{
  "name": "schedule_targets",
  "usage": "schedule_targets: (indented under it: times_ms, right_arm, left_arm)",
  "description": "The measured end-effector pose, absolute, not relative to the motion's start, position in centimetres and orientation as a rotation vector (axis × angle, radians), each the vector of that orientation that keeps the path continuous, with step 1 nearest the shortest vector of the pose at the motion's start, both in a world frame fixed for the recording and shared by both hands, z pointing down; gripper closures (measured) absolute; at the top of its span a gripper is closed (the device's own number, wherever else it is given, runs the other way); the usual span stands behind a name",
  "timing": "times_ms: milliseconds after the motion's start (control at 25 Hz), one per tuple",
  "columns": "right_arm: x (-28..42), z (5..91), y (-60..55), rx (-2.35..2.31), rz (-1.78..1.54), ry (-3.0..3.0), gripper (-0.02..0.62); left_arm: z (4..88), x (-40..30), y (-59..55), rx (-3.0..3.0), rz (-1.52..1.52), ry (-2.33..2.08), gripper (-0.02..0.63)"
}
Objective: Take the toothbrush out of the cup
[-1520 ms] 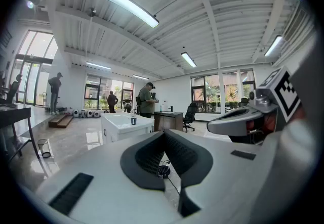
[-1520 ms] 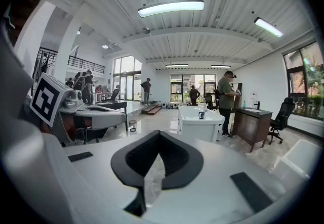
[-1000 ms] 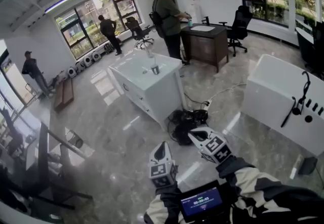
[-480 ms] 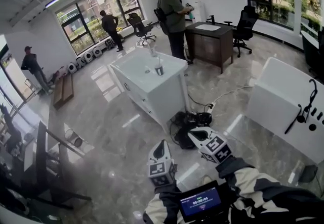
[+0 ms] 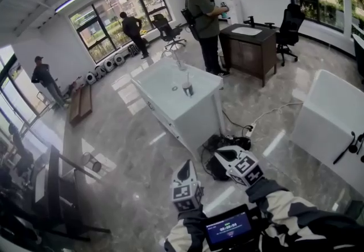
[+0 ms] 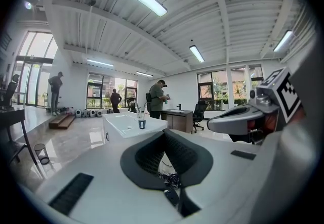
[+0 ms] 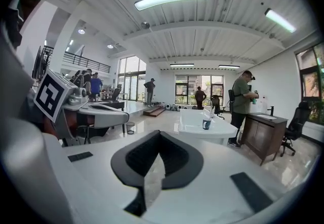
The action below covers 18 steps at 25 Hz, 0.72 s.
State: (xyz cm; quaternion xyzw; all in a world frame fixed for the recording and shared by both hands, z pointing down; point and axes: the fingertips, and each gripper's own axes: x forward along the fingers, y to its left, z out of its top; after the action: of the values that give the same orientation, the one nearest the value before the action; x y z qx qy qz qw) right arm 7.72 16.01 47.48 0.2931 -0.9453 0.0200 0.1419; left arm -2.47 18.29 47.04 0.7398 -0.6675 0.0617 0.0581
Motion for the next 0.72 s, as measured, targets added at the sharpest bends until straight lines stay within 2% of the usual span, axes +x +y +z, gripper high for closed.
schedule_targets:
  times_ms: [720]
  right_arm:
    - [5.4, 50.9, 0.6, 0.794, 0.097, -2.696, 0.600]
  left_arm:
    - [49.9, -4.4, 2.7, 2.199, 0.203, -2.001, 0.601]
